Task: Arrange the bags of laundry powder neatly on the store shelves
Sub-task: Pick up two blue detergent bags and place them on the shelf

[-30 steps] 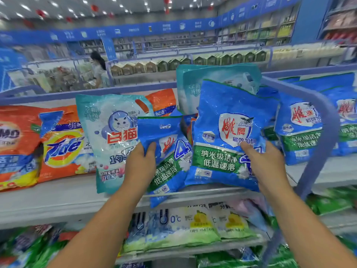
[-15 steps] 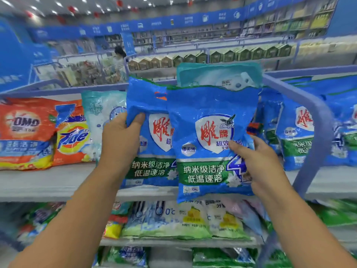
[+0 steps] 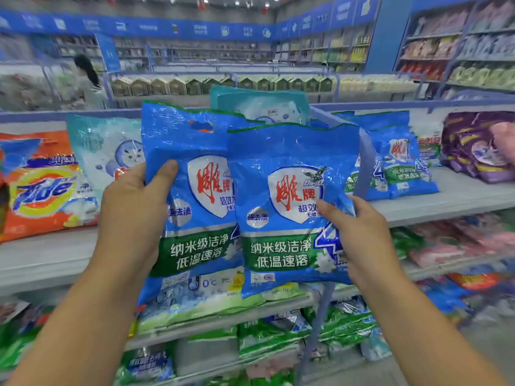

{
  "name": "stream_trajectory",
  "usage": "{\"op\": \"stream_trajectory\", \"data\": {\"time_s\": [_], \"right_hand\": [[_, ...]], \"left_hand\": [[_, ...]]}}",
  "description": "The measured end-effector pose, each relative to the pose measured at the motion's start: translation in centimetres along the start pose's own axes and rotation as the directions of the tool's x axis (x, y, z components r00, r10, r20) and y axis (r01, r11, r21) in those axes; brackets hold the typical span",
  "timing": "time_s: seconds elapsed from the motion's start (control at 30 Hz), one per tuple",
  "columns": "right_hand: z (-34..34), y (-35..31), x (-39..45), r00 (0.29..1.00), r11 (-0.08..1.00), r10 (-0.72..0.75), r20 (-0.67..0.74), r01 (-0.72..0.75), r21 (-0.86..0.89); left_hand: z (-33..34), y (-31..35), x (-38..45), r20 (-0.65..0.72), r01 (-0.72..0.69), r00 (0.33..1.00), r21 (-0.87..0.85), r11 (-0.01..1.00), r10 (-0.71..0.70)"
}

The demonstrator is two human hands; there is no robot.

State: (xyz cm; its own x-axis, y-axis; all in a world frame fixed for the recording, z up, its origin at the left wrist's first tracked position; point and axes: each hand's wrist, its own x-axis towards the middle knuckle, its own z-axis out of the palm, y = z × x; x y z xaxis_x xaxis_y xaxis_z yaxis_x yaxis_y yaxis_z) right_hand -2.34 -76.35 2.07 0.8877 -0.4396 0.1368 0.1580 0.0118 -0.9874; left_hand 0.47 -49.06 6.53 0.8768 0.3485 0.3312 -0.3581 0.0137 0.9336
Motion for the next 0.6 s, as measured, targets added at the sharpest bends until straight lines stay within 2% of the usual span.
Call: {"op": "stream_trajectory", "data": {"time_s": [0.2,0.33,0.5,0.6], "right_hand": [[-5.9,-0.4,-2.5,0.995,0.995,-0.006,-0.096,-0.004,-0.099],[-11.5,-0.1,-2.3,0.986,0.997,0.023,-0.166,-0.036,-0.075],[-19.8,0.2,0.5,0.977,0.999,0.016,-0.211,-0.026,-0.045],[-26.0,0.1,2.9,0.982,1.0,-0.005,-0.188,0.003,-0.015]], "left_hand": [[4.5,-2.0,-4.3,0.127,0.09,0.987,0.042,0.995,-0.094],[9.3,-1.9,-7.8,0.212,0.138,0.967,0.018,0.99,-0.138],[17.0,-1.0,-11.8,0.234,0.124,0.964,0.036,0.992,-0.129],[22.9,-0.3,-14.6,0.233,0.112,0.965,0.04,0.993,-0.118]]}}
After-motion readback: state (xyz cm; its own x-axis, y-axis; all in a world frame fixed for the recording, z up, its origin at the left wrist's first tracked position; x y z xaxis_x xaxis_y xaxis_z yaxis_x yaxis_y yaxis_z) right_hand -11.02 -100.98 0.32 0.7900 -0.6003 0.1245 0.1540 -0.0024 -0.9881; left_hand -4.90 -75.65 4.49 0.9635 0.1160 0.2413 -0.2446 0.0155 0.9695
